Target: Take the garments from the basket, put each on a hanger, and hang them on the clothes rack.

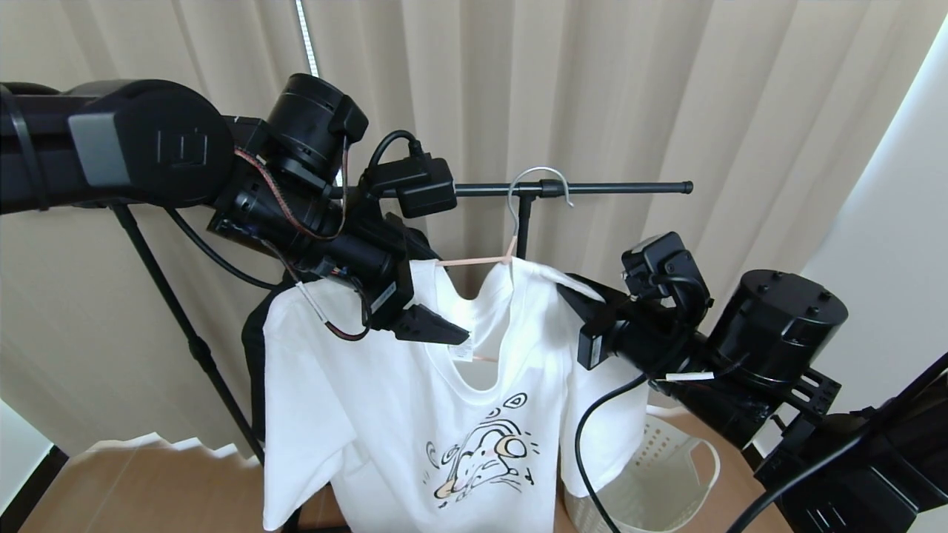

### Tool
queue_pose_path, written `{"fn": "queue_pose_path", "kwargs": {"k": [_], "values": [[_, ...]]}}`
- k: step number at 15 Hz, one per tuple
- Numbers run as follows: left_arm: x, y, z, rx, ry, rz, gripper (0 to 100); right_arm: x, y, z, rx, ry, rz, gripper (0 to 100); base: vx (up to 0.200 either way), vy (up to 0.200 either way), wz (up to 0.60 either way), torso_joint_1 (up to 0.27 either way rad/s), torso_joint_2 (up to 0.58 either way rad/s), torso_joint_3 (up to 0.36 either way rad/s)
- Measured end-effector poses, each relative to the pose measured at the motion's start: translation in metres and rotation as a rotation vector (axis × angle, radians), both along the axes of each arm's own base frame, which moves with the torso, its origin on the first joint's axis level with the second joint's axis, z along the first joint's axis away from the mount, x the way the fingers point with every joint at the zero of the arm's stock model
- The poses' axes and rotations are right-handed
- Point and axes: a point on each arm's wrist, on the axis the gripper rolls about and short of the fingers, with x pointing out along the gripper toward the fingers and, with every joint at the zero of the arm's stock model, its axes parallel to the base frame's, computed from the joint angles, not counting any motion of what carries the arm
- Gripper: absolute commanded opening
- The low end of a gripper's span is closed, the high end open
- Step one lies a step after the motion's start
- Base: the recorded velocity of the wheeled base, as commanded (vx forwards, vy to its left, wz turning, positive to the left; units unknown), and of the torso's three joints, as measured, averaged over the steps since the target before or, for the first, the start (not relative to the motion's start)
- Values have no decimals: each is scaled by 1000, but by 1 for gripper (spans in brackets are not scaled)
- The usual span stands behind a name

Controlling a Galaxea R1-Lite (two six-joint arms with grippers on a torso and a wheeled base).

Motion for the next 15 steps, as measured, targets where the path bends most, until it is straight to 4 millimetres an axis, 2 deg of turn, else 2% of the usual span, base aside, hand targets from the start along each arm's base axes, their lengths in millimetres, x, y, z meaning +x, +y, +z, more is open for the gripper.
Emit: {"fn": "queue_pose_path", "kwargs": {"k": [2,3,15], "values": [[0,0,-1,1,2,0,100,-1,-1,2,4,-6,0,0,0,0,0,0,0,0],[-1,1,-1,1,2,1,0,-2,-1,4,5,-8,1,0,0,0,0,0,0,0],[-9,5,3,-14,-35,1,0,-4,-3,5,-52,-50,-5,0,0,0,0,0,0,0]]}}
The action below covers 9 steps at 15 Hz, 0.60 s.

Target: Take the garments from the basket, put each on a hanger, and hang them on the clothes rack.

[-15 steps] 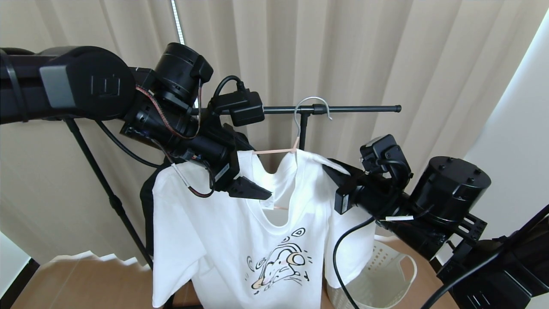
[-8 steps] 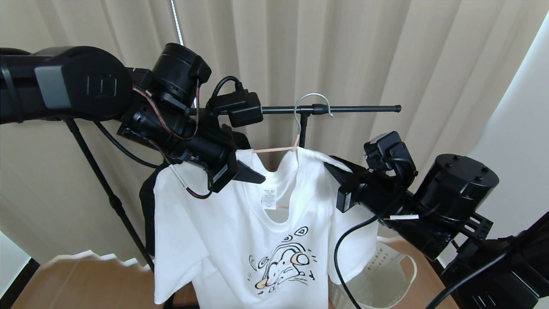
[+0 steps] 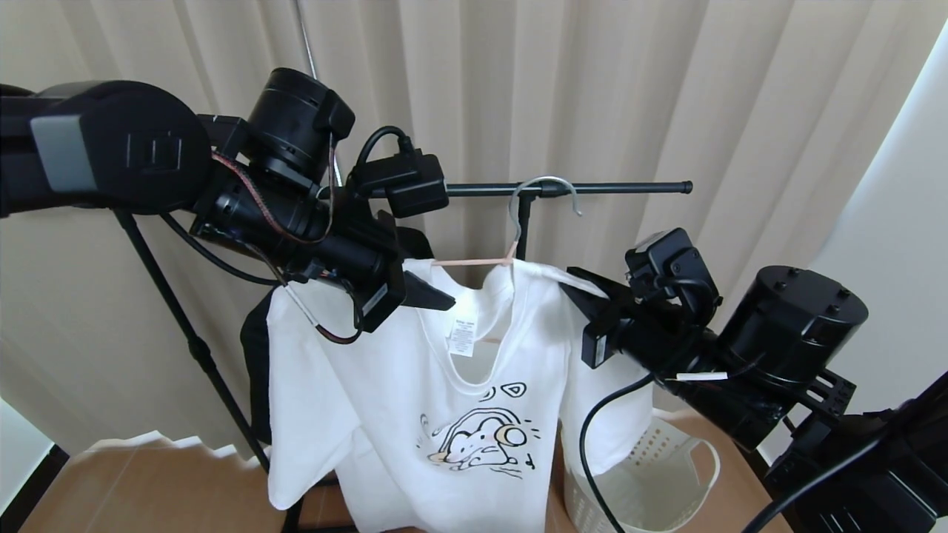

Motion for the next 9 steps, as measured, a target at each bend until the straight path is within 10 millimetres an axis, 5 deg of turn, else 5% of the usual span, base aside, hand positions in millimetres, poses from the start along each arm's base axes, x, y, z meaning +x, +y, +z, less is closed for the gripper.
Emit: {"fn": "queue_pose_path", "kwargs": {"k": [1,9], "values": [[1,-1,-1,-10,-19,0,0,0,0,0,-9,0,-1,100,0,0,0,0,0,0],[1,8,-6,-41,-74,28,0,0,-9,1,-28,16,-15,100,0,0,0,0,0,0]]}}
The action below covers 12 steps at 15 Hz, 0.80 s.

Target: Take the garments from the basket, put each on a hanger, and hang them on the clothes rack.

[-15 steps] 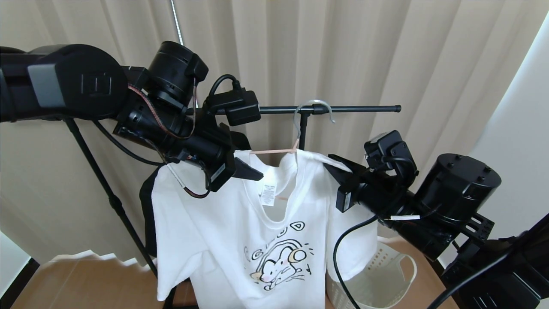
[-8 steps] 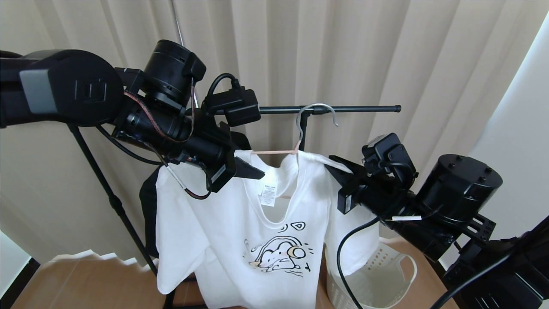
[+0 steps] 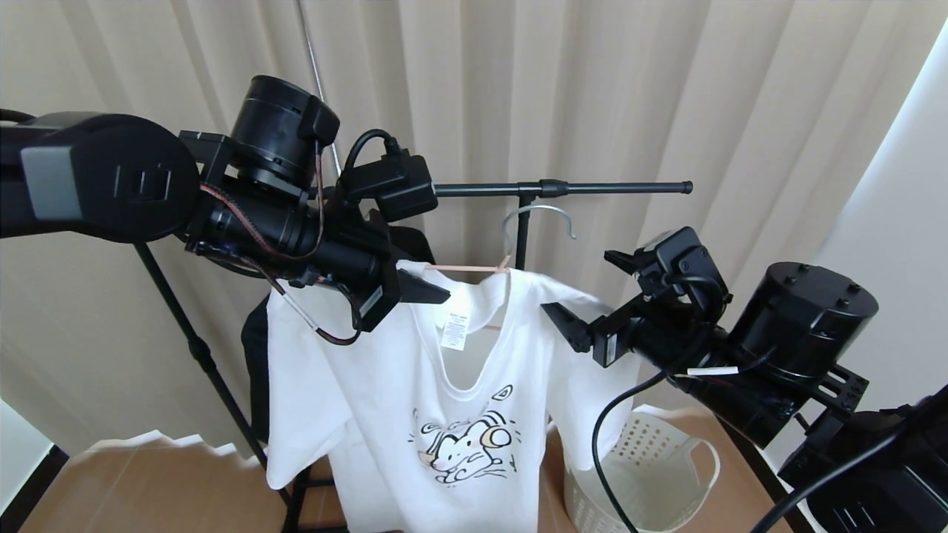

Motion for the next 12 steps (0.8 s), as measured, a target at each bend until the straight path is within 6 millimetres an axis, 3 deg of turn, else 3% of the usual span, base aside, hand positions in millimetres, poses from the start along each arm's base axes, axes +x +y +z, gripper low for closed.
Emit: {"fn": "queue_pose_path", "kwargs": {"k": [6,12], "values": [[-9,18,0,-47,-91,41,0,-10,-27,8,-46,73,148,100,0,0,0,0,0,0],[-32,30,4,-141,-146,92,0,-11,-40,14,-41,66,141,100,0,0,0,0,0,0]]}}
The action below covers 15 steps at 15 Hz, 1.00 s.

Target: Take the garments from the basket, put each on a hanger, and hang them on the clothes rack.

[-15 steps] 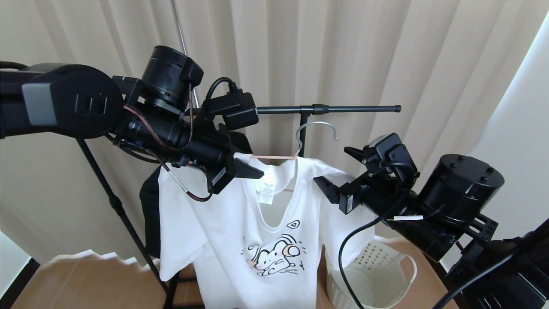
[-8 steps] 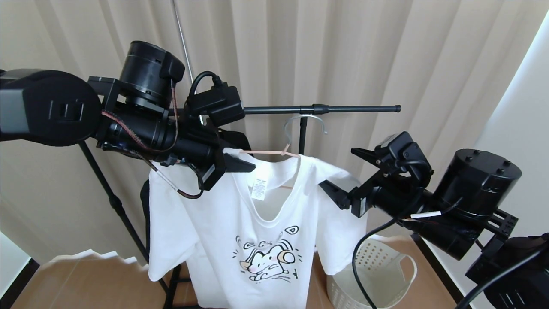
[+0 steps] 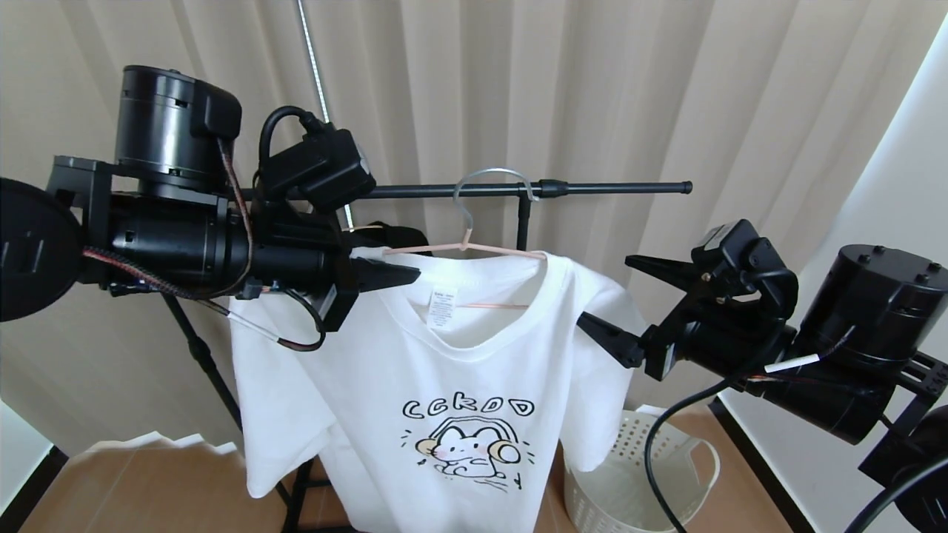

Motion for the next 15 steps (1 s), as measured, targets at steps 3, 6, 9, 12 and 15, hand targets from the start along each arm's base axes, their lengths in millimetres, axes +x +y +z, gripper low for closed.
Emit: {"fn": "queue_pose_path", "kwargs": {"k": [3,6,9,12,15], "values": [[-9,6,-2,-22,-33,25,0,3,-3,2,3,-6,-14,100,0,0,0,0,0,0],[-13,9,-6,-61,-67,93,0,5,-7,4,8,-12,-20,100,0,0,0,0,0,0],[-14,10,-12,-115,-66,176,0,5,-10,3,6,-2,28,100,0,0,0,0,0,0],[-14,11,-16,-129,-37,198,0,10,-18,0,3,9,33,100,0,0,0,0,0,0],[-14,14,-16,-133,-36,208,0,21,-28,-5,-13,14,-9,100,0,0,0,0,0,0]]}}
